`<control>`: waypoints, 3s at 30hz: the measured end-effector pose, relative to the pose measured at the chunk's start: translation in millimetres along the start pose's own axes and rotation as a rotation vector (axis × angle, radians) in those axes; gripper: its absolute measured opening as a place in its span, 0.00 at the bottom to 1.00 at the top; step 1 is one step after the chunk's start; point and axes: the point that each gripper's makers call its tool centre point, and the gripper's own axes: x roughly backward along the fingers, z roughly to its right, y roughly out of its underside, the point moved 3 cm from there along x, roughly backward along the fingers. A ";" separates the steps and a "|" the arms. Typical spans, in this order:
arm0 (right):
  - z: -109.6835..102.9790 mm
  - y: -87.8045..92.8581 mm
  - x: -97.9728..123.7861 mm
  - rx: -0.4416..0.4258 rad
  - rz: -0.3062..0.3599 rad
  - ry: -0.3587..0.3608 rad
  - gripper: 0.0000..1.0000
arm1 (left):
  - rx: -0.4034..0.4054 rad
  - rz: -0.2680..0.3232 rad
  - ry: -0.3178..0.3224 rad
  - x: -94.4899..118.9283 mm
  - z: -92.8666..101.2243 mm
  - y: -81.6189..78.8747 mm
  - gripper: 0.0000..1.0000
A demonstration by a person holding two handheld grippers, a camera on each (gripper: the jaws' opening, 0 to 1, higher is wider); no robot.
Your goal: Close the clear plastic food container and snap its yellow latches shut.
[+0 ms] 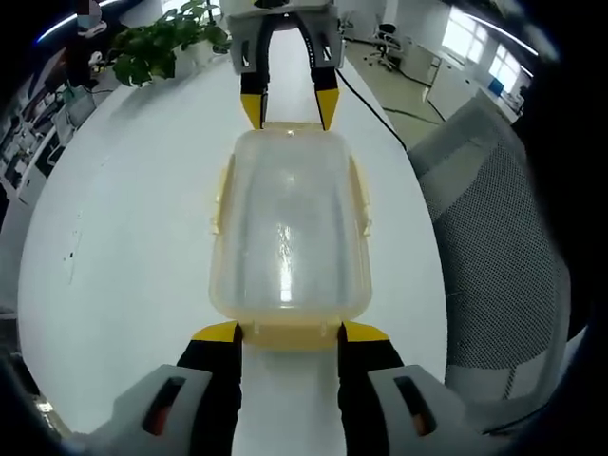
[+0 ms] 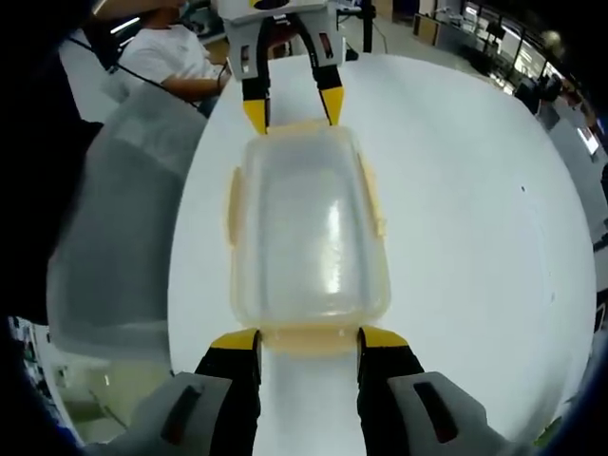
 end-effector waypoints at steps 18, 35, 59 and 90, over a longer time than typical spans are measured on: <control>-1.5 1.9 0.5 0.010 0.025 0.019 0.39 | -0.025 0.010 -0.013 -3.4 0.3 1.0 0.39; 0.3 9.1 0.5 -0.002 -0.017 0.044 0.38 | -0.022 0.005 -0.017 -4.3 0.1 0.4 0.40; 4.0 9.5 15.6 -0.398 0.190 0.034 0.34 | 0.105 0.060 -0.014 0.0 -0.1 13.3 0.38; 2.9 3.2 18.3 -0.770 0.328 0.108 0.34 | 0.898 0.302 -0.021 17.8 -8.8 10.7 0.34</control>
